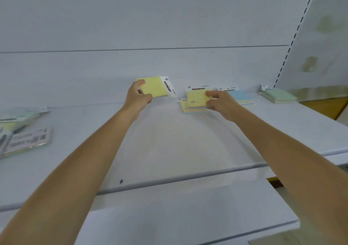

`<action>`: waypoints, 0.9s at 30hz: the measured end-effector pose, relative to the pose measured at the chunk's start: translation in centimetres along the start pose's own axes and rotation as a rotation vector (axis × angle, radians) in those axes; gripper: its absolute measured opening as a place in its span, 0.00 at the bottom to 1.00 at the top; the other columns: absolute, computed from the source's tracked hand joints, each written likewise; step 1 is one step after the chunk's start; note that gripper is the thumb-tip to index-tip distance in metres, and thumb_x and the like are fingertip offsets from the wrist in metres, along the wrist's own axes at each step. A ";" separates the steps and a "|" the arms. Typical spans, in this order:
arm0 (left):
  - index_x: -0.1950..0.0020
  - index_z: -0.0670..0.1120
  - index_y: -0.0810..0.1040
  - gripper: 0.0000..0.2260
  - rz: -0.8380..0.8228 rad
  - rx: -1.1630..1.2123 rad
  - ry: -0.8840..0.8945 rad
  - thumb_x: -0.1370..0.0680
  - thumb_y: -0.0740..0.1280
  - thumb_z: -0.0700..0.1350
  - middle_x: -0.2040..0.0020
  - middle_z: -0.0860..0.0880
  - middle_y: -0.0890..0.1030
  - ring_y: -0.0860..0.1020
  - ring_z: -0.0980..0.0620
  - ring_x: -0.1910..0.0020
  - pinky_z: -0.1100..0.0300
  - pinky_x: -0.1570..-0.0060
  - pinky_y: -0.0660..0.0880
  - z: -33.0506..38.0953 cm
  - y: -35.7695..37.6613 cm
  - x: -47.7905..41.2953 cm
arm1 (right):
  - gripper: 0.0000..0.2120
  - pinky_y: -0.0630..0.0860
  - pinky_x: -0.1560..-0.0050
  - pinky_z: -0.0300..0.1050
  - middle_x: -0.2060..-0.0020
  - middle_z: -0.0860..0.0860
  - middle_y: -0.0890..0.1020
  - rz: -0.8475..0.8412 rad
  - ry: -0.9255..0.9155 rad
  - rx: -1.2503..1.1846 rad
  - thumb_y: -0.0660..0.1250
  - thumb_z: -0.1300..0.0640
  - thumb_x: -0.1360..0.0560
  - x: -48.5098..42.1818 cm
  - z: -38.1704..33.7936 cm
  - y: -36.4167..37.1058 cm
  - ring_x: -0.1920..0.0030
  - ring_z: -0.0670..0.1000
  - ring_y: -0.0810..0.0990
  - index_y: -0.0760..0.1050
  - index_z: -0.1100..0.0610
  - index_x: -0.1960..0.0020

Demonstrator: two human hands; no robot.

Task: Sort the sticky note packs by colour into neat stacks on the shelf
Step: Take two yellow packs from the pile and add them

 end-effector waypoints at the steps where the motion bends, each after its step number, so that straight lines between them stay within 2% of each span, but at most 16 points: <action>1: 0.32 0.47 0.67 0.26 0.001 0.029 -0.009 0.28 0.62 0.31 0.62 0.50 0.65 0.72 0.49 0.63 0.54 0.46 0.77 0.0 -0.2 -0.2 | 0.25 0.73 0.36 0.47 0.33 0.57 0.71 -0.005 -0.004 0.066 0.64 0.65 0.28 -0.6 -0.1 0.5 0.40 0.55 0.75 0.69 0.58 0.32; 2: 0.32 0.47 0.67 0.26 -0.011 0.063 -0.017 0.28 0.62 0.30 0.62 0.50 0.65 0.71 0.51 0.64 0.57 0.49 0.77 0.0 -0.3 -0.4 | 0.24 0.73 0.37 0.39 0.35 0.56 0.73 0.000 0.003 0.124 0.65 0.64 0.28 -0.7 -0.2 0.9 0.41 0.55 0.76 0.69 0.57 0.32; 3: 0.32 0.47 0.66 0.27 -0.026 0.098 -0.024 0.28 0.62 0.29 0.62 0.49 0.65 0.71 0.52 0.64 0.60 0.51 0.77 0.0 -0.3 -0.6 | 0.23 0.71 0.44 0.25 0.37 0.56 0.74 0.001 0.004 0.188 0.64 0.63 0.27 -0.9 -0.4 1.2 0.43 0.55 0.76 0.69 0.58 0.32; 4: 0.32 0.48 0.66 0.27 -0.040 0.132 -0.032 0.28 0.62 0.28 0.61 0.49 0.65 0.71 0.52 0.63 0.61 0.52 0.76 -0.1 -0.2 -0.7 | 0.20 0.66 0.58 0.16 0.41 0.58 0.76 0.005 -0.010 0.256 0.62 0.63 0.25 -1.2 -0.4 1.4 0.47 0.55 0.76 0.69 0.62 0.33; 5: 0.31 0.48 0.65 0.28 -0.052 0.153 -0.042 0.28 0.62 0.28 0.61 0.49 0.66 0.72 0.52 0.63 0.61 0.52 0.76 -0.2 -0.1 -0.8 | 0.19 0.62 0.69 0.17 0.41 0.62 0.77 0.014 -0.042 0.316 0.61 0.63 0.25 -1.7 -0.4 1.6 0.51 0.55 0.74 0.70 0.66 0.35; 7: 0.30 0.46 0.64 0.28 -0.073 0.178 -0.067 0.27 0.62 0.28 0.57 0.48 0.67 0.72 0.53 0.62 0.61 0.53 0.76 -0.1 0.4 -0.9 | 0.18 0.62 0.74 0.23 0.48 0.65 0.78 -0.003 -0.071 0.389 0.60 0.62 0.24 -2.1 -0.3 2.0 0.58 0.52 0.70 0.70 0.69 0.37; 8: 0.29 0.45 0.63 0.29 -0.085 0.189 -0.084 0.28 0.62 0.28 0.53 0.48 0.67 0.72 0.53 0.62 0.61 0.52 0.76 0.0 0.7 -1.0 | 0.17 0.62 0.74 0.23 0.53 0.61 0.76 -0.019 -0.067 0.429 0.59 0.61 0.24 -2.3 -0.1 2.1 0.58 0.51 0.69 0.72 0.67 0.37; 10: 0.29 0.43 0.63 0.30 -0.112 0.205 -0.106 0.28 0.64 0.27 0.51 0.47 0.67 0.71 0.53 0.64 0.58 0.51 0.77 0.2 1.6 -1.1 | 0.16 0.64 0.65 0.24 0.54 0.56 0.74 -0.032 -0.049 0.471 0.59 0.58 0.24 -2.5 0.3 2.1 0.49 0.53 0.72 0.74 0.60 0.38; 12: 0.29 0.42 0.63 0.30 -0.131 0.198 -0.104 0.29 0.67 0.28 0.58 0.49 0.68 0.73 0.53 0.64 0.60 0.53 0.77 0.4 2.4 -1.0 | 0.17 0.65 0.51 0.37 0.47 0.59 0.77 -0.040 -0.085 0.477 0.59 0.57 0.24 -2.7 0.5 2.1 0.39 0.59 0.71 0.73 0.56 0.36; 15: 0.32 0.41 0.65 0.28 -0.111 0.146 -0.088 0.30 0.72 0.35 0.62 0.50 0.69 0.76 0.56 0.63 0.67 0.58 0.78 0.8 3.8 -0.6 | 0.22 0.67 0.41 0.48 0.42 0.58 0.76 -0.028 -0.192 0.581 0.56 0.50 0.26 -2.6 0.8 1.2 0.38 0.57 0.70 0.72 0.56 0.35; 17: 0.33 0.40 0.67 0.28 -0.075 0.134 -0.067 0.30 0.73 0.38 0.64 0.50 0.70 0.77 0.54 0.61 0.64 0.51 0.78 1.1 5.1 -0.2 | 0.24 0.63 0.32 0.51 0.35 0.55 0.73 -0.027 -0.228 0.770 0.54 0.45 0.25 -2.4 1.4 0.2 0.31 0.55 0.65 0.71 0.55 0.35; 19: 0.34 0.39 0.67 0.28 -0.036 0.139 -0.058 0.30 0.73 0.41 0.65 0.50 0.71 0.78 0.49 0.57 0.57 0.43 0.76 1.1 6.5 0.0 | 0.28 0.61 0.29 0.52 0.33 0.54 0.71 -0.065 -0.270 0.905 0.51 0.37 0.27 -1.8 1.9 -0.4 0.29 0.55 0.62 0.73 0.55 0.39; 20: 0.33 0.39 0.68 0.27 -0.025 0.140 -0.057 0.29 0.73 0.43 0.64 0.50 0.72 0.78 0.48 0.54 0.57 0.42 0.75 1.2 7.3 0.1 | 0.29 0.61 0.30 0.52 0.32 0.54 0.70 -0.093 -0.274 0.943 0.51 0.36 0.27 -1.6 2.2 -0.7 0.28 0.55 0.61 0.72 0.55 0.39; 23: 0.33 0.41 0.70 0.23 -0.006 0.008 -0.014 0.26 0.69 0.47 0.50 0.46 0.77 0.76 0.48 0.46 0.60 0.44 0.71 1.6 9.5 0.8 | 0.30 0.62 0.33 0.50 0.31 0.52 0.67 -0.161 -0.265 1.017 0.53 0.35 0.26 -1.1 3.0 -1.0 0.28 0.54 0.61 0.69 0.55 0.35; 25: 0.34 0.42 0.72 0.20 -0.004 -0.156 0.024 0.24 0.66 0.47 0.38 0.44 0.76 0.75 0.47 0.39 0.58 0.38 0.70 1.5 10.7 1.2 | 0.32 0.63 0.34 0.50 0.31 0.52 0.66 -0.181 -0.268 0.995 0.53 0.33 0.27 -1.0 3.5 -1.1 0.29 0.54 0.62 0.67 0.54 0.33; 27: 0.34 0.44 0.72 0.18 -0.035 -0.349 0.037 0.23 0.63 0.48 0.34 0.45 0.75 0.72 0.46 0.35 0.56 0.34 0.67 1.0 11.6 1.7 | 0.32 0.62 0.33 0.51 0.30 0.52 0.66 -0.187 -0.271 0.965 0.54 0.33 0.27 -1.0 3.7 -1.1 0.28 0.54 0.61 0.66 0.54 0.32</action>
Point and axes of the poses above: each hand's wrist, its own x-axis away from the middle knuckle, its own y-axis out of the palm, z = x × y, the point moved 6 cm from there along -x, towards the middle knuckle
